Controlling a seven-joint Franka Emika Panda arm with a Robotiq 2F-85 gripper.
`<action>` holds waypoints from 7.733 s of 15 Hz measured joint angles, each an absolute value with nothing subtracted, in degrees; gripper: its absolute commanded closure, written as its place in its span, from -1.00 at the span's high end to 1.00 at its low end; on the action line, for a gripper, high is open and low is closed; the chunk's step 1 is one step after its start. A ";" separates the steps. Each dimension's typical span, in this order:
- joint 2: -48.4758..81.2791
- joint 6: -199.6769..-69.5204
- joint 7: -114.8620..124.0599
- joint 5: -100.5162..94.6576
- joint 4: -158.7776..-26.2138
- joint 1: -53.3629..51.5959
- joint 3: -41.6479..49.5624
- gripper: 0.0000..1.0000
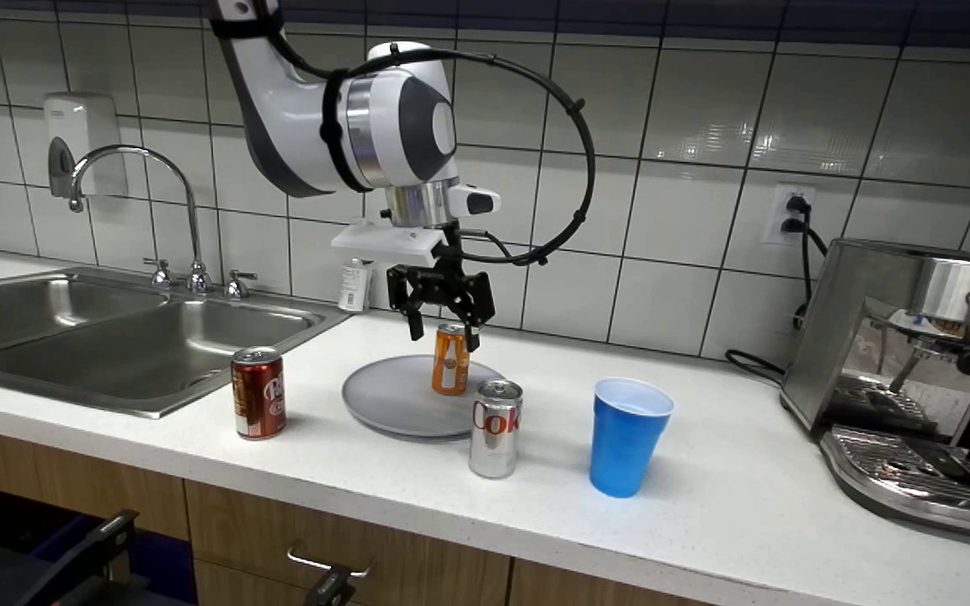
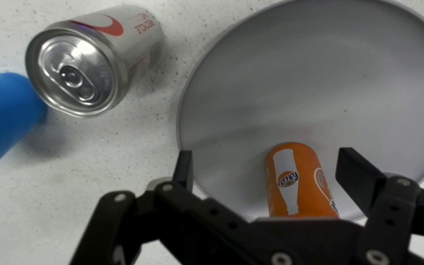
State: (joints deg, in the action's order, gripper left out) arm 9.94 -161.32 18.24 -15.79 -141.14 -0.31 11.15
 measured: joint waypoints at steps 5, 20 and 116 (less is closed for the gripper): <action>10.04 -161.42 18.24 -15.65 -141.12 -0.31 11.14 1.00; 12.99 -161.79 13.28 -10.05 -138.26 -0.06 10.32 1.00; 33.71 -151.67 3.11 5.14 -105.86 8.84 8.05 -0.23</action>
State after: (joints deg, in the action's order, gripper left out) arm 33.71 -151.67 3.11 5.14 -105.86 8.84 8.05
